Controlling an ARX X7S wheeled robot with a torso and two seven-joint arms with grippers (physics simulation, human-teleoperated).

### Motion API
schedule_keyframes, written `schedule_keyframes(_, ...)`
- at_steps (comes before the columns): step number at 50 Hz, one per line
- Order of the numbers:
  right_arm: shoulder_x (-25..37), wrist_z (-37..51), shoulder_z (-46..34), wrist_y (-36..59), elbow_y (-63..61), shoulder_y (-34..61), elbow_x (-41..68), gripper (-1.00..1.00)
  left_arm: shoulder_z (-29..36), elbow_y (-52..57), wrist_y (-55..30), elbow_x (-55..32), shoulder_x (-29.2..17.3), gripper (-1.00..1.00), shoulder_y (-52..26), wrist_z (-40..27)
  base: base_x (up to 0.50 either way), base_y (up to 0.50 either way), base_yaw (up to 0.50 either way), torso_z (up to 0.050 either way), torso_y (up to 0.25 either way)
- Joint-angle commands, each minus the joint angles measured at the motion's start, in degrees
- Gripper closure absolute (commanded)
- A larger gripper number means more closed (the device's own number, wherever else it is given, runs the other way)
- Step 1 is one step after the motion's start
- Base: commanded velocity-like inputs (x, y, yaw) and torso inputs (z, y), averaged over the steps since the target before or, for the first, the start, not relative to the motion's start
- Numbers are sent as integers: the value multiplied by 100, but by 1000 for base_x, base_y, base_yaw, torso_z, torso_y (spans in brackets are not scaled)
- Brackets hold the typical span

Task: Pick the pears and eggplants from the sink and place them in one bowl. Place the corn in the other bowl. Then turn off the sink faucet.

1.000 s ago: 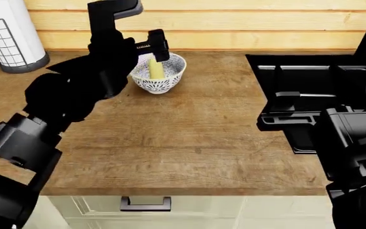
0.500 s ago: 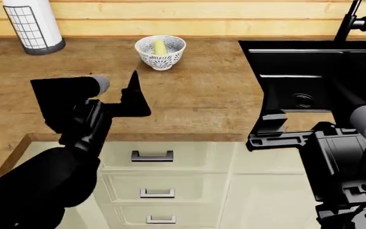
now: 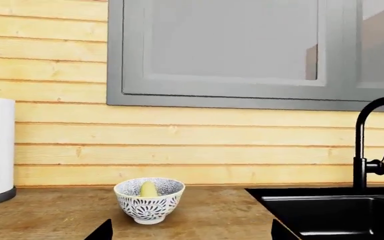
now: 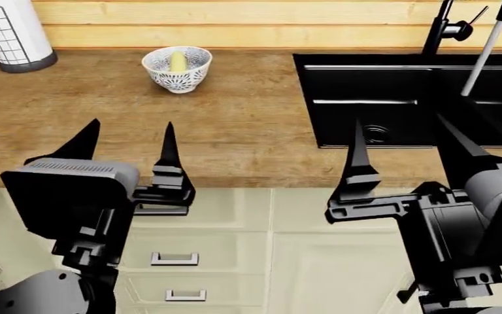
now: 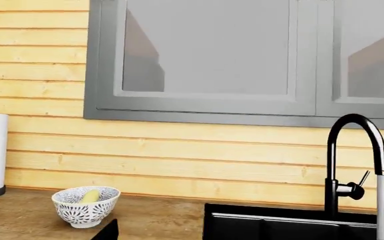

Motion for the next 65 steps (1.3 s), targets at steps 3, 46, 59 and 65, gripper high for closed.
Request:
schedule_keyframes(3,-31,-44,0,-50,-33,-43,-126,-100,-43,196,-30,160,-139,-100,79,-188,0,-500,0,0,0)
schedule_keyframes(46,-26,-153,53,-158,-84,-100,-221,-100,-109,306,-94,215,-181,-100,86,-285,51,-500,0,0,0)
schedule_keyframes(59,-63,-150,49,-139,-18,-125,-236,-100,-141,416,-108,192,-227,-100,90,-322,176,-500,0,0,0)
schedule_keyframes(65,-67,-153,55,-132,-8,-127,-213,-100,-148,423,-115,185,-226,-100,86,-319,66,-500,0,0,0)
